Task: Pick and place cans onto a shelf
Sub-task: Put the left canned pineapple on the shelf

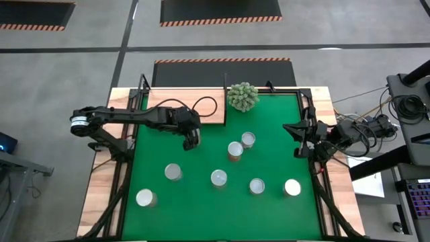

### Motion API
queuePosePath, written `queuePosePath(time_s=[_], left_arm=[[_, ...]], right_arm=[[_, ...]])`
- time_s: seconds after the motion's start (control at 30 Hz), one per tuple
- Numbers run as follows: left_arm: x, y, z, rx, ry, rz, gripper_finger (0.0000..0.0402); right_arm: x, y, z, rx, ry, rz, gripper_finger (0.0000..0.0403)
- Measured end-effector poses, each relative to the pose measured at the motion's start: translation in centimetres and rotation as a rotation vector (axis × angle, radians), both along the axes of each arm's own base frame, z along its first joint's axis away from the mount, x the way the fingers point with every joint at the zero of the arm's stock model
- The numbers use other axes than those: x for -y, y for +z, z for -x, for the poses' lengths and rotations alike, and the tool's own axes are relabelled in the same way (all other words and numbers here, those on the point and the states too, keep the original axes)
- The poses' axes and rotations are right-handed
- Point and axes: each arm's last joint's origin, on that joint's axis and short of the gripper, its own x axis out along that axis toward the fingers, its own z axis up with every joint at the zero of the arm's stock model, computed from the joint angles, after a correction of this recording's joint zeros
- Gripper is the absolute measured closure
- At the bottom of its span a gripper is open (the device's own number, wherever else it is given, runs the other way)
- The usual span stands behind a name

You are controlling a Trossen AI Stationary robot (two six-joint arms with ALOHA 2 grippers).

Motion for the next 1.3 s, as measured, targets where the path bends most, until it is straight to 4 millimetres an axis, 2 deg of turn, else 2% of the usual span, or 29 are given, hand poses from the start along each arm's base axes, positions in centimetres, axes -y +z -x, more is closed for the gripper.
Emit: queuePosePath(time_s=[0.27,0.7,0.93,1.1,1.3], left_arm=[[-0.2,-1.2,0.5,-0.026,0.011,0.005,0.0062],[-0.4,-1.5,0.1,-0.005,0.02,0.004,0.0062],[-0.4,-3.2,-0.6,-0.062,0.006,0.034,0.0062],[-0.5,-4.3,-1.1,-0.104,-0.016,0.035,0.0081],[-0.4,-4.1,-1.0,-0.118,-0.084,0.011,0.0105]], right_arm=[[0.0,0.0,0.0,-0.001,0.0,0.001,0.0394],[0.0,0.0,0.0,-0.003,-0.001,0.003,0.0394],[0.0,0.0,0.0,-0.005,-0.001,0.004,0.0394],[0.0,0.0,0.0,-0.007,-0.003,0.011,0.0394],[0.0,-0.1,0.0,-0.014,-0.003,0.014,0.0394]])
